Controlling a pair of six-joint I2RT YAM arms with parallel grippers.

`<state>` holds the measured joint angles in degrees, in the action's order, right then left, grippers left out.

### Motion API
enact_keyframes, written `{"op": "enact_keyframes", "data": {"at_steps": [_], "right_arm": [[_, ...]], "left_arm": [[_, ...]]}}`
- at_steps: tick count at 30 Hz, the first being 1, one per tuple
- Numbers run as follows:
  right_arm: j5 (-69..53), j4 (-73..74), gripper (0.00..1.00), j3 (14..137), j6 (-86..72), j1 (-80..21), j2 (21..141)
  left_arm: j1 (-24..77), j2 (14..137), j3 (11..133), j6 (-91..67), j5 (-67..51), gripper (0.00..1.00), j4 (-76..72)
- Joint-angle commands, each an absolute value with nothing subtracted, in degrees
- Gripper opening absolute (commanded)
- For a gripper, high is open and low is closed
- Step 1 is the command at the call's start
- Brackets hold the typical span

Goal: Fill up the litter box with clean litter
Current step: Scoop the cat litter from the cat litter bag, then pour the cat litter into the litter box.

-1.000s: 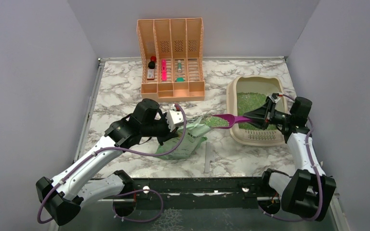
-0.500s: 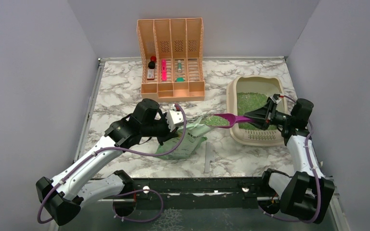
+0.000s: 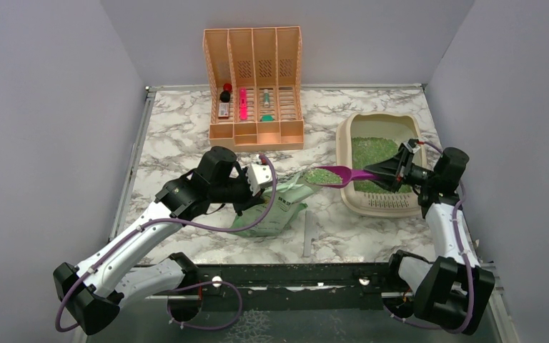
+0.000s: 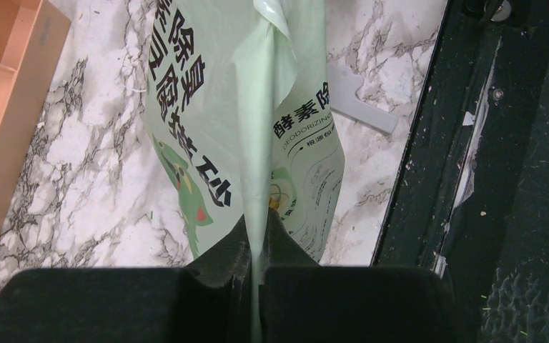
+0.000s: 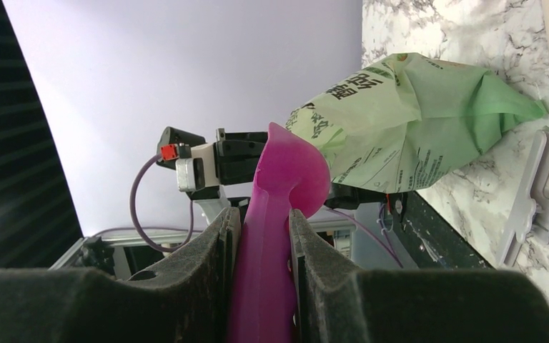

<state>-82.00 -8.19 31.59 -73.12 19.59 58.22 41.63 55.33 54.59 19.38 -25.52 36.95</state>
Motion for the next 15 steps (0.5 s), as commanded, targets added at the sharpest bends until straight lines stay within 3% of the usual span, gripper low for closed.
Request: {"op": "enact_keyframes", "data": {"at_steps": [1, 15], "right_arm": [[-84.23, -11.18, 0.01, 30.69, -75.11, 20.27, 56.77], [-84.73, -17.41, 0.01, 29.97, -80.43, 22.95, 56.22]], "left_arm": [[41.7, 54.98, 57.08, 20.02, -28.82, 0.0, 30.06], [41.75, 56.06, 57.82, 21.2, -29.82, 0.0, 30.16]]}}
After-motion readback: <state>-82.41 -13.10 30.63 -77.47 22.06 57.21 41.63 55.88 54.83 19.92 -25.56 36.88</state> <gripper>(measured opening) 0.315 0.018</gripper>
